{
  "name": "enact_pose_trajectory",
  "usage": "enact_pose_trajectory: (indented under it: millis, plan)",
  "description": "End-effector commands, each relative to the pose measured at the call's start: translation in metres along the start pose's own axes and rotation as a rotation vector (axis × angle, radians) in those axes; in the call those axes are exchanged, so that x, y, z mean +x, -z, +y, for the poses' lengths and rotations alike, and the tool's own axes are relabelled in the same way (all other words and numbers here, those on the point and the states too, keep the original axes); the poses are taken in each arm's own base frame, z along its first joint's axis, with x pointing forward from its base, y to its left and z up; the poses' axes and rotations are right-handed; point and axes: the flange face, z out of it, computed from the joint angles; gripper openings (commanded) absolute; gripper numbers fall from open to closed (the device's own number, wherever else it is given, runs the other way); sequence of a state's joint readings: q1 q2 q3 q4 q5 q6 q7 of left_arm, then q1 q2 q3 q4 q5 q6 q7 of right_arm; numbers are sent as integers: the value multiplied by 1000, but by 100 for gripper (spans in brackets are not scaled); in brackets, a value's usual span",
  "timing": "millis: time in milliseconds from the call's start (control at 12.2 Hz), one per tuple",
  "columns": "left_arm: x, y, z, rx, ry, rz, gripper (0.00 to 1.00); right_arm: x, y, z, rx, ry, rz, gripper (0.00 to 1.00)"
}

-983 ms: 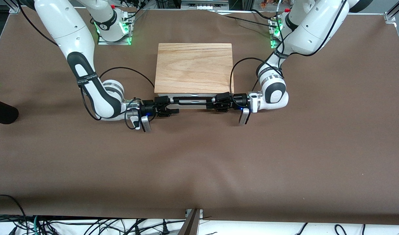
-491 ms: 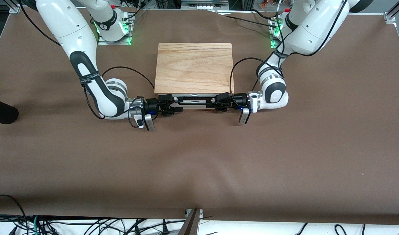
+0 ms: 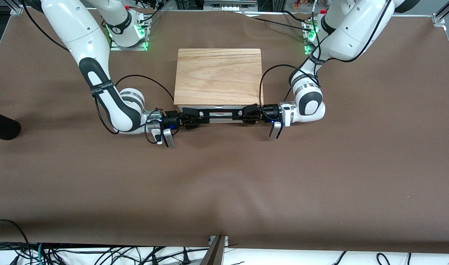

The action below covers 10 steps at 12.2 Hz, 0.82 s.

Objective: Pull top drawer with both arms simultaneously

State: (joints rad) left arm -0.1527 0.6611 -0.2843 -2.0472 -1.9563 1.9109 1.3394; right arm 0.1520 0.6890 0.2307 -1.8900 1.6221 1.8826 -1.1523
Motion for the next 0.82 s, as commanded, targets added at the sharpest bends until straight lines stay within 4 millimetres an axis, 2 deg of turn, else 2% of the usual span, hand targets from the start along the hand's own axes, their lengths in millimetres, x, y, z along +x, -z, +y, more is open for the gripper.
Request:
enact_pose_trajectory:
  millis: [0, 82, 409, 737]
  plan:
    - [-51, 1, -2, 20, -10, -55, 0, -11, -13, 5, 11, 34, -2, 49]
    - [-53, 1, -4, 24, -6, -56, 0, -16, -13, 12, 16, 38, -4, 48]
    - [-51, -1, -7, 29, 27, -56, 0, -16, -14, 13, 15, 42, -5, 36]
    - [-51, -2, -6, 28, 32, -57, 0, -17, -17, 11, 22, 41, -8, 35]
